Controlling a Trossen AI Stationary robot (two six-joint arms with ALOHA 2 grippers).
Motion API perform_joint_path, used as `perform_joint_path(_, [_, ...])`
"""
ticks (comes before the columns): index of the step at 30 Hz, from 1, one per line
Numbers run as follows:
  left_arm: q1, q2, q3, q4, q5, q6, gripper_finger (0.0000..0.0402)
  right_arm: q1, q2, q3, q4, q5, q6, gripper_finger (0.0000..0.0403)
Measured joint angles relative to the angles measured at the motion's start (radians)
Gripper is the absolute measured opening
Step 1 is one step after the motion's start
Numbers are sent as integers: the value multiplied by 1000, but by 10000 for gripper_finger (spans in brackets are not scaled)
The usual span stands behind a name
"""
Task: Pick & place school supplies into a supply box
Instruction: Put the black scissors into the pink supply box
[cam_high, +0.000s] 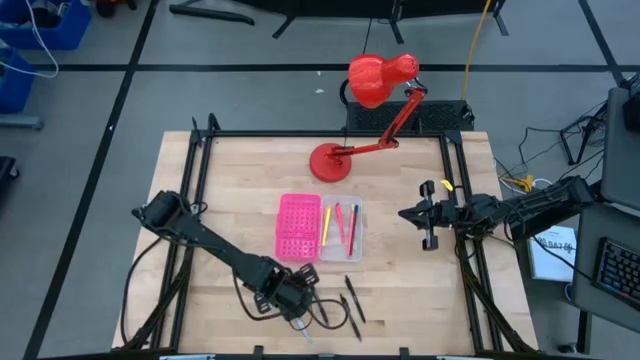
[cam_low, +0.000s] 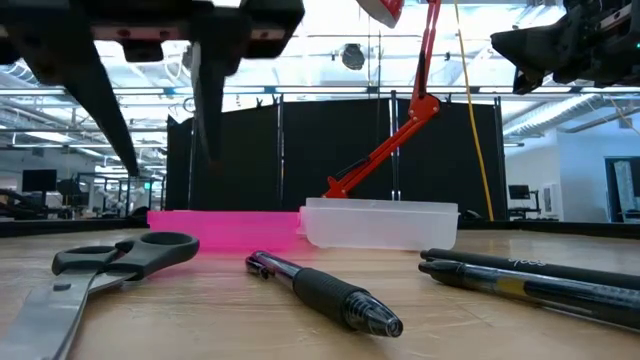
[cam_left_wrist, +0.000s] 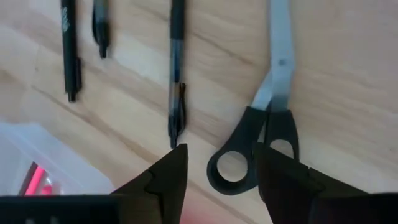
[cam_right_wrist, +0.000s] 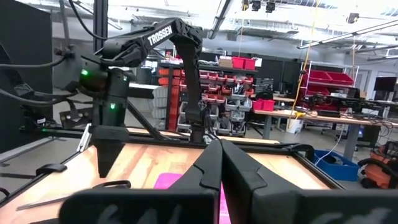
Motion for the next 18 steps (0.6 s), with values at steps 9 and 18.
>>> perform_joint_path(9, [6, -1, -94, 5, 4, -32, 189, 0, 0, 0, 0, 0, -14, 0])
perform_joint_path(18, [17, -1, -195, 95, 5, -19, 189, 0, 0, 0, 0, 0, -14, 0])
